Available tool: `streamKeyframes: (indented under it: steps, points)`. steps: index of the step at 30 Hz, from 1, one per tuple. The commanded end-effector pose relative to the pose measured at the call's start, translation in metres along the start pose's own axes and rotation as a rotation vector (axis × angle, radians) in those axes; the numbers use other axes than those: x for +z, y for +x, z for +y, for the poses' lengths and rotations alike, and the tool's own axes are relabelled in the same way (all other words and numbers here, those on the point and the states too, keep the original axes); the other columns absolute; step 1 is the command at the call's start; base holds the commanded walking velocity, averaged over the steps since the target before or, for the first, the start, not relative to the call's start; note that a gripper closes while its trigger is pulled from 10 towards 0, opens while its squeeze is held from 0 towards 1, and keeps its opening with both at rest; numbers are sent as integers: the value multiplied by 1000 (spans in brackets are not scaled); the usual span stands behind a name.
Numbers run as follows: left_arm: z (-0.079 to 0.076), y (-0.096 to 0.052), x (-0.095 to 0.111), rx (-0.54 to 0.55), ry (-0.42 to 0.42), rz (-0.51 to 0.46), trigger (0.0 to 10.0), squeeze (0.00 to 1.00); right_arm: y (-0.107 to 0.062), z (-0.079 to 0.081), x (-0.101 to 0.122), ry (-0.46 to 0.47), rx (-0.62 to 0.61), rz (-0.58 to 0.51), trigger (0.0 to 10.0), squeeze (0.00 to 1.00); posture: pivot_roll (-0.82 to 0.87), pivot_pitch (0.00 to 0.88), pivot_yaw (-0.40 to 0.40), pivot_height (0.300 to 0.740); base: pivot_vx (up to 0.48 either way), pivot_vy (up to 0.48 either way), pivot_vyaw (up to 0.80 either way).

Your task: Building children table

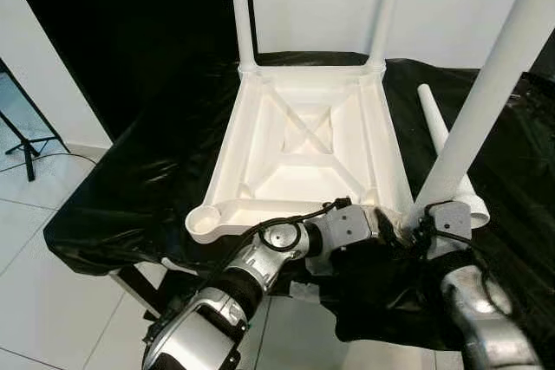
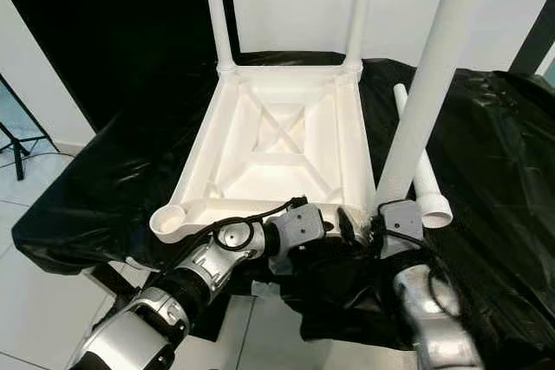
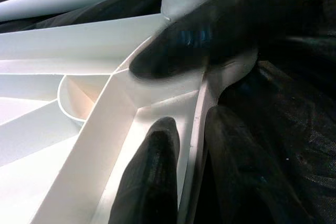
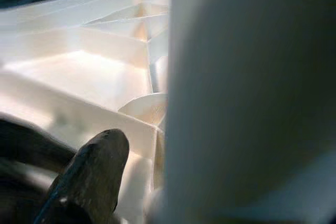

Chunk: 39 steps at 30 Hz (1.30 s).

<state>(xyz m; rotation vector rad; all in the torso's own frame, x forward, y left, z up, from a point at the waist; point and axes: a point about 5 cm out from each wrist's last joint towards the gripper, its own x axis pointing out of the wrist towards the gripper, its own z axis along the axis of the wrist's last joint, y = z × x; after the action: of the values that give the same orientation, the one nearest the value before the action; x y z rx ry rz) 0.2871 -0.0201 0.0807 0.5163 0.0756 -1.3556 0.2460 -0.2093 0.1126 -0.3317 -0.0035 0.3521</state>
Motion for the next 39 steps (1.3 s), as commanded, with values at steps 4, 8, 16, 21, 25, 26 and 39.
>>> streamKeyframes:
  steps: [4, 8, 16, 21, 25, 26, 39]
  points:
    - [-22, -5, -36, -69, -85, 152, 10000, 0, -6, -18, 1, -4, 182, 67, 10000, 0, 107, 0, 28, 740, 0, 0, 0]
    - [-20, -4, -34, -60, -84, 148, 10000, 0, -10, -18, -7, -6, 251, 114, 10000, 0, 119, 0, 21, 740, 0, 0, 0]
    - [-20, -8, -38, -55, -89, 153, 10000, 0, -11, -14, -14, 29, 314, 122, 0, 0, 127, 0, 22, 740, 0, 0, 0]
    - [-19, -8, -38, -53, -89, 155, 10000, 0, -15, -14, -19, 25, 339, 130, 0, 0, 128, 0, 23, 740, 0, 0, 0]
    - [-18, -6, -35, -55, -85, 150, 10000, 0, -18, -9, -25, 58, 275, 111, 0, 0, 120, 0, 26, 740, 0, 0, 0]
    - [-18, -6, -35, -56, -84, 149, 10000, 0, -18, -5, -26, 71, 234, 100, 0, 0, 120, 0, 26, 740, 0, 0, 0]
    - [-19, -9, -39, -66, -76, 166, 10000, 0, -17, 24, -38, 247, -425, 53, 0, 0, 137, 0, 30, 740, 0, 0, 0]
